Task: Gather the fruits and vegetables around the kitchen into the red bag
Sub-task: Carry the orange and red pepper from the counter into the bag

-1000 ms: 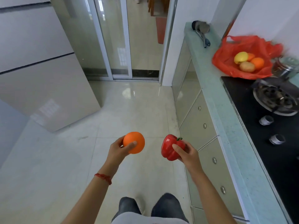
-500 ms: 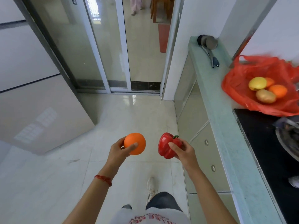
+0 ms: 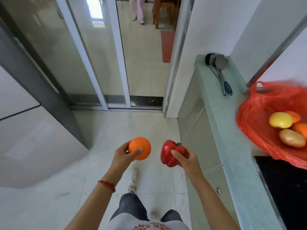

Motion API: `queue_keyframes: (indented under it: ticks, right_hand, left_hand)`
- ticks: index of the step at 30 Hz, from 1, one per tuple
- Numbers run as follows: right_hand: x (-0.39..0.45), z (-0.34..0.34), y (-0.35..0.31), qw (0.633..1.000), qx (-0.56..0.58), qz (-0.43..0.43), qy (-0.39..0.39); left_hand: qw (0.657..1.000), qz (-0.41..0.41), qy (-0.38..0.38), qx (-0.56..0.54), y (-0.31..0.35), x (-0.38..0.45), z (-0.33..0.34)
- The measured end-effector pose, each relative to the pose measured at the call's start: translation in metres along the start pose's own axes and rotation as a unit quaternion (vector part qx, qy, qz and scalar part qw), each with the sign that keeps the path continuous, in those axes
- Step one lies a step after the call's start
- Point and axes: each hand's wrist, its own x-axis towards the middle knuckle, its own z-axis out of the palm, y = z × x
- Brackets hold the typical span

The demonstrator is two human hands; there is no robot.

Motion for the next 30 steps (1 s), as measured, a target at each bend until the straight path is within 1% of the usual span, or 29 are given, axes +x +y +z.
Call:
queue_keyframes:
  ticks: [4, 9, 15, 22, 30]
  right_hand:
    - [0.052, 0.013, -0.019, 0.999, 0.021, -0.006, 0.034]
    - [0.108, 0.030, -0.050, 0.994, 0.061, -0.011, 0.095]
    - [0.152, 0.045, -0.070, 0.982, 0.086, -0.011, 0.165]
    - [0.160, 0.032, -0.077, 0.962, 0.113, -0.007, 0.247]
    - [0.133, -0.005, -0.064, 0.925, 0.133, -0.009, 0.355]
  left_hand:
    - [0.999, 0.008, -0.031, 0.006, 0.024, 0.068, -0.003]
    - [0.996, 0.022, -0.071, 0.042, 0.061, 0.148, -0.006]
    - [0.987, 0.031, -0.139, 0.080, 0.099, 0.219, 0.001]
    - [0.968, 0.036, -0.213, 0.126, 0.119, 0.250, 0.037]
    - [0.932, 0.053, -0.320, 0.160, 0.130, 0.242, 0.100]
